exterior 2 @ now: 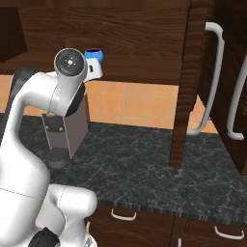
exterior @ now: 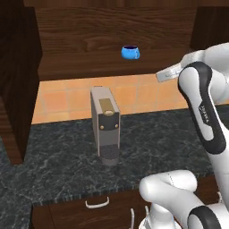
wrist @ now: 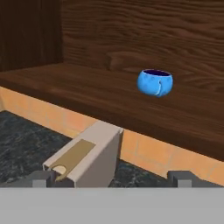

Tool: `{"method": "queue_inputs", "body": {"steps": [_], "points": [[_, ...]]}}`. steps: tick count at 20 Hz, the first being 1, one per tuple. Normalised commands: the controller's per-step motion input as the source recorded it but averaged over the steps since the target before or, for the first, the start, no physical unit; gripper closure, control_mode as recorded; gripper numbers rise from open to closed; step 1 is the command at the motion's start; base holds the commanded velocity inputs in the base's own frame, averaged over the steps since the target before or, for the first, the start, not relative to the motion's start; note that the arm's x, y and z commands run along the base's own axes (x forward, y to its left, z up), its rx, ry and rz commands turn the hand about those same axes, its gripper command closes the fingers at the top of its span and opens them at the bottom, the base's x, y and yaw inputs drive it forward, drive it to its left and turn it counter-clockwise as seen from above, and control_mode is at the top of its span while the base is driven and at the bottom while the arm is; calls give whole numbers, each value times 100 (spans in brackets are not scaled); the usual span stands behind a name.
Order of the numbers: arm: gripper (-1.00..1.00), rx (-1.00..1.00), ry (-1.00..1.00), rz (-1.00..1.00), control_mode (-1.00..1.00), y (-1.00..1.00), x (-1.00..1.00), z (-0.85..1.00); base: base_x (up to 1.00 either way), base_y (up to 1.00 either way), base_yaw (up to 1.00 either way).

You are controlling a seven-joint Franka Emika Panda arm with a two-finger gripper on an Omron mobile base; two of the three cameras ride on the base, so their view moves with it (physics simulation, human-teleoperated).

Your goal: Gather all objects into one cabinet and sort the glasses and bowls to opposite sides.

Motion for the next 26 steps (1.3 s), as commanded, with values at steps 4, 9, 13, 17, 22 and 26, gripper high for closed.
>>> {"method": "queue_inputs", "body": {"steps": [4, 9, 13, 17, 22, 26], "points": [[-100, 0, 0, -10, -100, 25, 57, 79, 0, 0, 0], [-100, 1, 5, 0, -100, -3, 37, 24, 0, 0, 0], [-100, 12, 0, 6, -100, -32, 91, -11, 0, 0, 0], [-100, 2, 1, 0, -100, -2, 25, -5, 0, 0, 0], [-100, -5, 18, -5, -100, 13, 84, -22, 0, 0, 0], [-100, 0, 0, -1, -100, 3, 2, 0, 0, 0, 0]]}}
